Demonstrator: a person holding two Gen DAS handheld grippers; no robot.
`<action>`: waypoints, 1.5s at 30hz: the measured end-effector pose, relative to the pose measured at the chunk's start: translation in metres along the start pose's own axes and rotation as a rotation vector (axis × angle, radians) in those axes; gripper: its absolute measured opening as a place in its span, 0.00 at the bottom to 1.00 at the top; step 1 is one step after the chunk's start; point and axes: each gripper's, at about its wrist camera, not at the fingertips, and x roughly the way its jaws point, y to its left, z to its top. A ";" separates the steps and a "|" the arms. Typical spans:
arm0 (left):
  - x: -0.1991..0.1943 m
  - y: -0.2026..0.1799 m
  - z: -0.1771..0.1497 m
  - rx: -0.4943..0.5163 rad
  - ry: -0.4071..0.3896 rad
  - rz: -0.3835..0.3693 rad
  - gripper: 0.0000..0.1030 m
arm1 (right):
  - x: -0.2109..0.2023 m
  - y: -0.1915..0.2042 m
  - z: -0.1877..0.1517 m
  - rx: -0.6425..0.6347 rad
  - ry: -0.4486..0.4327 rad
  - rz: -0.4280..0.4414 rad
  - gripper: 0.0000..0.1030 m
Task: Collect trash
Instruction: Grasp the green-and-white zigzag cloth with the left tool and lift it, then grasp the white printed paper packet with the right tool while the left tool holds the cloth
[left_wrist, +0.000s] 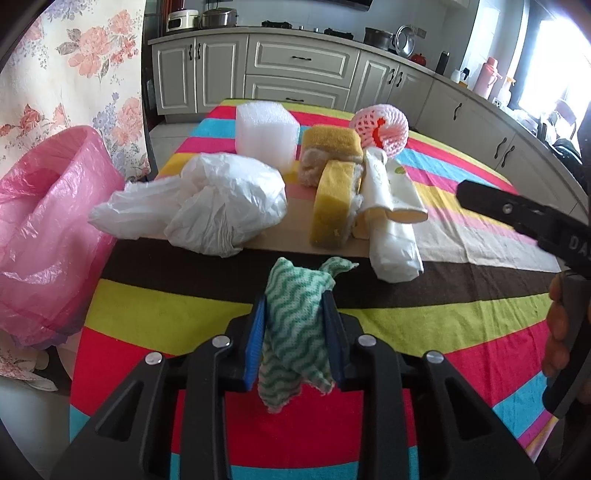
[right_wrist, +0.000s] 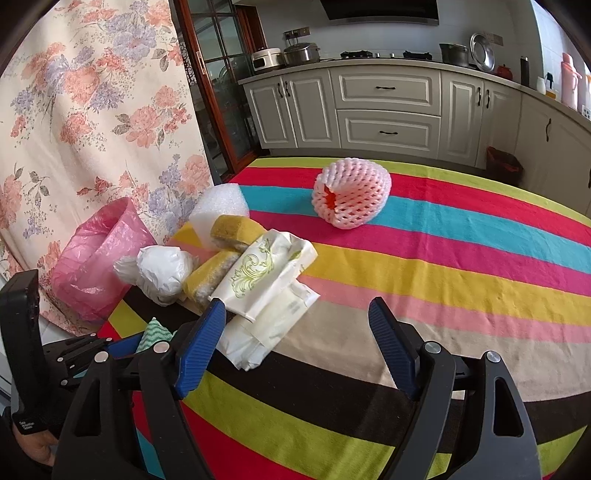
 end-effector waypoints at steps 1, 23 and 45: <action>-0.002 0.000 0.001 0.001 -0.009 -0.002 0.28 | 0.002 0.003 0.002 0.000 0.002 0.000 0.73; -0.068 0.054 0.044 -0.082 -0.196 -0.008 0.28 | 0.067 0.040 0.027 -0.011 0.122 -0.120 0.62; -0.080 0.078 0.033 -0.143 -0.216 -0.018 0.28 | 0.074 0.038 0.009 -0.032 0.188 -0.172 0.53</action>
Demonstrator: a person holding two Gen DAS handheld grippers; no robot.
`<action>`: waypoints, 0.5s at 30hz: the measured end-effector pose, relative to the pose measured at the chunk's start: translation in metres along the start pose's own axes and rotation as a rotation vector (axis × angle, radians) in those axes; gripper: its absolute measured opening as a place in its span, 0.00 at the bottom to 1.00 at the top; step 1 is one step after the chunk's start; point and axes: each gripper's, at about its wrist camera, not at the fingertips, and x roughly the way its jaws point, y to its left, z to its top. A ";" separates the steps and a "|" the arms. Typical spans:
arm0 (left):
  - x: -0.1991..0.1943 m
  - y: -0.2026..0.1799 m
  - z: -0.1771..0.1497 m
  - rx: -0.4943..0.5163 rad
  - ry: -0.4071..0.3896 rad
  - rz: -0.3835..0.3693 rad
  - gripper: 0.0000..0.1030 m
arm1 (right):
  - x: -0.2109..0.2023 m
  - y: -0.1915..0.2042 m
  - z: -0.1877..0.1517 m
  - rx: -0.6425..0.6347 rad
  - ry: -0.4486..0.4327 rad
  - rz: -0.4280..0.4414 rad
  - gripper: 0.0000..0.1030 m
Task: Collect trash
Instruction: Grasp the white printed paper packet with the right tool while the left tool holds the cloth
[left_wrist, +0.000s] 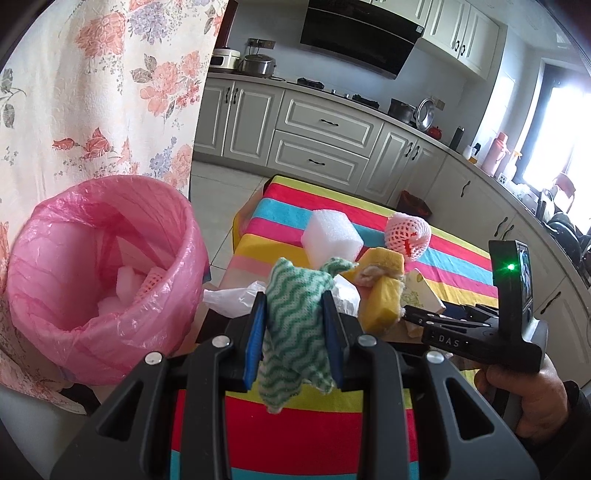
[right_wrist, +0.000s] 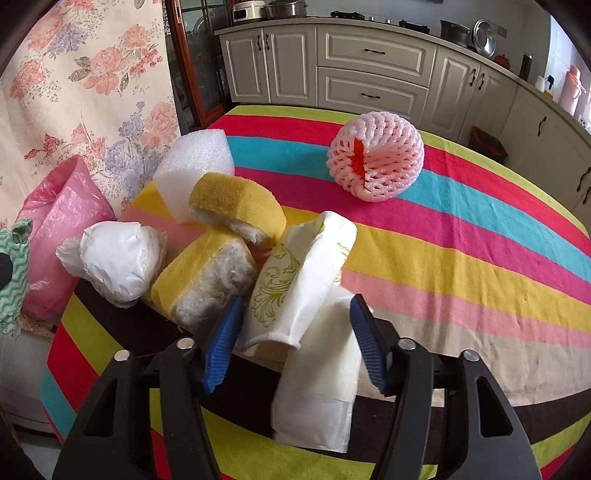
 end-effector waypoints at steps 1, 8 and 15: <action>0.000 0.000 0.000 0.001 0.000 -0.002 0.28 | 0.001 0.000 0.000 -0.001 0.001 0.001 0.54; -0.002 0.000 -0.001 -0.003 -0.002 0.001 0.28 | 0.005 -0.002 0.000 -0.002 0.017 -0.011 0.68; -0.003 -0.001 -0.001 -0.004 -0.004 0.003 0.28 | 0.007 -0.002 0.000 -0.011 0.015 0.005 0.53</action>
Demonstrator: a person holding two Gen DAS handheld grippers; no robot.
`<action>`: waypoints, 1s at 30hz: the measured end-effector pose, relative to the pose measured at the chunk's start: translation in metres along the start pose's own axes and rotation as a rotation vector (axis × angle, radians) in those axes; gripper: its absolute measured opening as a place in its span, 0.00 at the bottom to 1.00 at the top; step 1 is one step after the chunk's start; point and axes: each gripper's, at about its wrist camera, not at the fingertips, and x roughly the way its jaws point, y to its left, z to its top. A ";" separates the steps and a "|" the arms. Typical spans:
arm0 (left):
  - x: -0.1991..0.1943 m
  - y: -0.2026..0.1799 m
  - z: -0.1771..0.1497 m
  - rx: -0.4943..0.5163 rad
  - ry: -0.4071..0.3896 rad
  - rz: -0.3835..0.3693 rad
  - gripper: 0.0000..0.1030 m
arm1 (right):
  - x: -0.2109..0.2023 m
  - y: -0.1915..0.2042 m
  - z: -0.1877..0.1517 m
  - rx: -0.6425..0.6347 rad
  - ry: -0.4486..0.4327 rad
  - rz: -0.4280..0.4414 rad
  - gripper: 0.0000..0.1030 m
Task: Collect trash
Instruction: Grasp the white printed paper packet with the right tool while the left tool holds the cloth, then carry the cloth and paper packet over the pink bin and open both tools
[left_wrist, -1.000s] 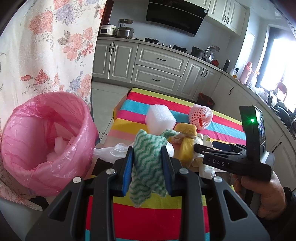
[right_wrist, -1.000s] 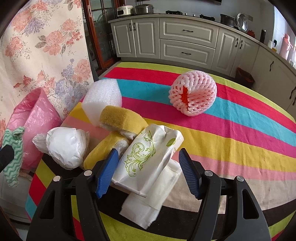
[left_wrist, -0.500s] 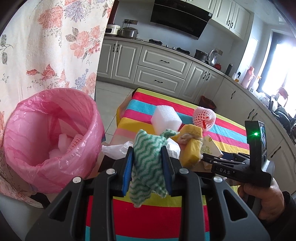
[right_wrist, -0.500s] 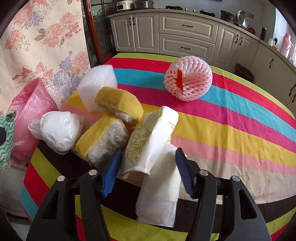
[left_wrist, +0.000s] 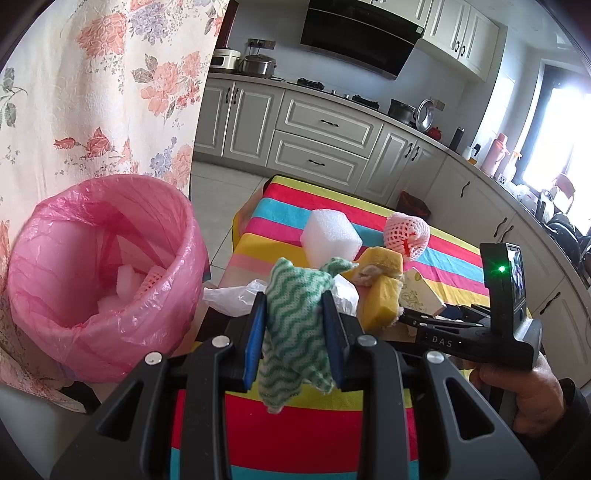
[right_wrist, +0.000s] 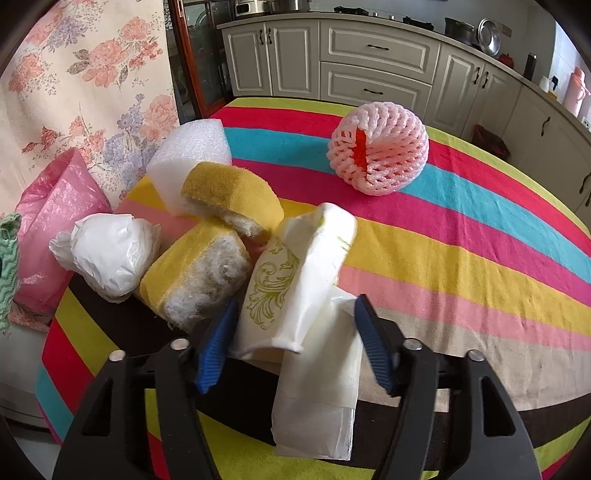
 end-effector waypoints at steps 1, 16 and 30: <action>-0.001 0.000 0.000 -0.001 -0.002 0.000 0.28 | -0.002 -0.001 0.000 0.002 -0.005 0.007 0.50; -0.009 -0.002 0.007 0.012 -0.030 0.003 0.28 | -0.043 -0.016 0.008 0.023 -0.108 0.044 0.39; -0.047 0.039 0.040 -0.025 -0.152 0.103 0.28 | -0.105 0.009 0.045 -0.041 -0.261 0.082 0.39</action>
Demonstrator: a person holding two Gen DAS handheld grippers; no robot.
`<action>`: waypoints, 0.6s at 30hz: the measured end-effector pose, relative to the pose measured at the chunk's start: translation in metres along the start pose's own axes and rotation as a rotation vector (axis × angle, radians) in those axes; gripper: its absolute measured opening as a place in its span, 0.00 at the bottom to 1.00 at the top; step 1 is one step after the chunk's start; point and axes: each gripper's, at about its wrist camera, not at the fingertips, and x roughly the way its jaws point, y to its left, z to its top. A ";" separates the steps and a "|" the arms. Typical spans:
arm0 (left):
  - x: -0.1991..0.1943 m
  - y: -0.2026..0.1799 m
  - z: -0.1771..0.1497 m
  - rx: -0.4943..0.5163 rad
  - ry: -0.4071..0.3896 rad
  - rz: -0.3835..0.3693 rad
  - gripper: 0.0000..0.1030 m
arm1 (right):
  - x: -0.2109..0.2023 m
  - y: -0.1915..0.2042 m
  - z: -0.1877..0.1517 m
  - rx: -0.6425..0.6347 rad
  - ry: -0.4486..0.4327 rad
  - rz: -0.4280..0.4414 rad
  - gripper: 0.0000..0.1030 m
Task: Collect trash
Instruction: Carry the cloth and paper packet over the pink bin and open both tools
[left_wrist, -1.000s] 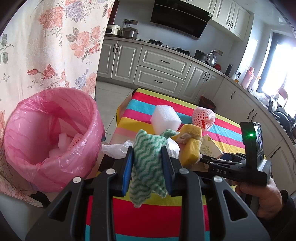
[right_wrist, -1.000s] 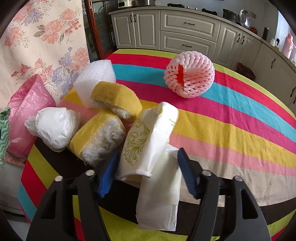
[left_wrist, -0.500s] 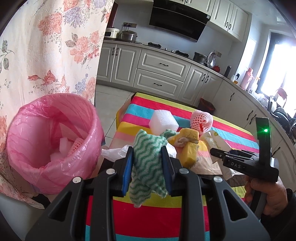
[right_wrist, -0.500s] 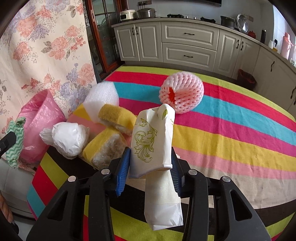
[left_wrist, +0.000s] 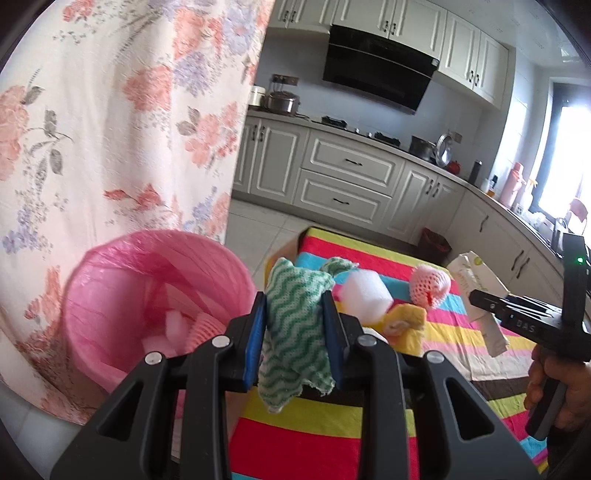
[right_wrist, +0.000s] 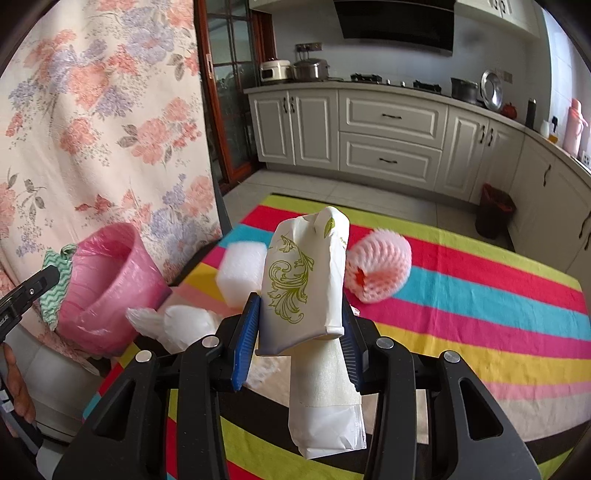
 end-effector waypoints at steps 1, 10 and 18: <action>-0.002 0.004 0.003 -0.005 -0.008 0.011 0.28 | -0.001 0.005 0.004 -0.010 -0.008 0.007 0.39; -0.025 0.049 0.028 -0.040 -0.087 0.104 0.28 | 0.001 0.060 0.036 -0.098 -0.051 0.092 0.39; -0.034 0.073 0.040 -0.061 -0.118 0.145 0.28 | 0.010 0.113 0.057 -0.167 -0.064 0.173 0.39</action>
